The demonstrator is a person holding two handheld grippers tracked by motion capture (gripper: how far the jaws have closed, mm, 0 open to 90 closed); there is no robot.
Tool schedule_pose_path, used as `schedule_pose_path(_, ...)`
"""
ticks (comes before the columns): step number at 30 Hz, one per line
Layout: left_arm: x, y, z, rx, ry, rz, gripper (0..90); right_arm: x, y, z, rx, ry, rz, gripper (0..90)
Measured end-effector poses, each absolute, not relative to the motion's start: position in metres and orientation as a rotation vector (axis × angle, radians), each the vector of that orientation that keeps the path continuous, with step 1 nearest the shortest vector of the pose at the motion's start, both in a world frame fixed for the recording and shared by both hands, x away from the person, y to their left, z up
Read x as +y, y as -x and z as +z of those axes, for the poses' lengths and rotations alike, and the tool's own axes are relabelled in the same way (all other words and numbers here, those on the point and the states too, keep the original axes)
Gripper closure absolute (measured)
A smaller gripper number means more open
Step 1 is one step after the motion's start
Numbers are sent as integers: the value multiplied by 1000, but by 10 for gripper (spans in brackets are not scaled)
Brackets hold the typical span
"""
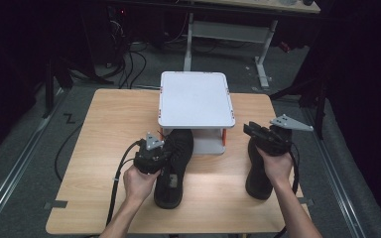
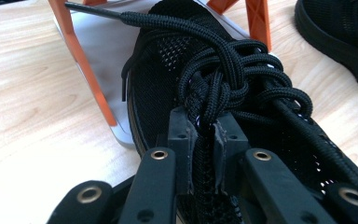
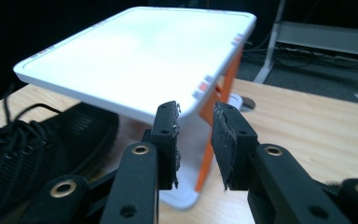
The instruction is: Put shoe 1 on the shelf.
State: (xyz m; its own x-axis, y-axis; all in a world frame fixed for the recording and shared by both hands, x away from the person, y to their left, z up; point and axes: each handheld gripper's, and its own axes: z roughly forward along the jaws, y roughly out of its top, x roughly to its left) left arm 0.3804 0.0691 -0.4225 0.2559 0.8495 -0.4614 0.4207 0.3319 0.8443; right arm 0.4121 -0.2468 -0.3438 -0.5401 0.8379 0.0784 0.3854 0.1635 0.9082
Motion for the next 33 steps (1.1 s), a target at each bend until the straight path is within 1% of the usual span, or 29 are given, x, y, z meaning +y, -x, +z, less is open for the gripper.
schedule_pose_path(4, 68, -387, -423, 1372, -1277, 432, 796, -230, -423, -339, 2029, -1113, 1334, 710)
schedule_pose_path(17, 60, -414, -426, 1363, -1228, 515, 795, -193, -466, -339, 2084, -1108, 1260, 686)
schedule_pose_path(26, 60, -427, -431, 1366, -1183, 560, 794, -179, -484, -348, 2134, -1128, 1183, 669)
schedule_pose_path(31, 59, -437, -435, 1366, -1154, 592, 792, -178, -485, -349, 2129, -1134, 1195, 668)
schedule_pose_path(33, 57, -440, -438, 1364, -1168, 606, 792, -178, -485, -349, 2126, -1136, 1196, 669)
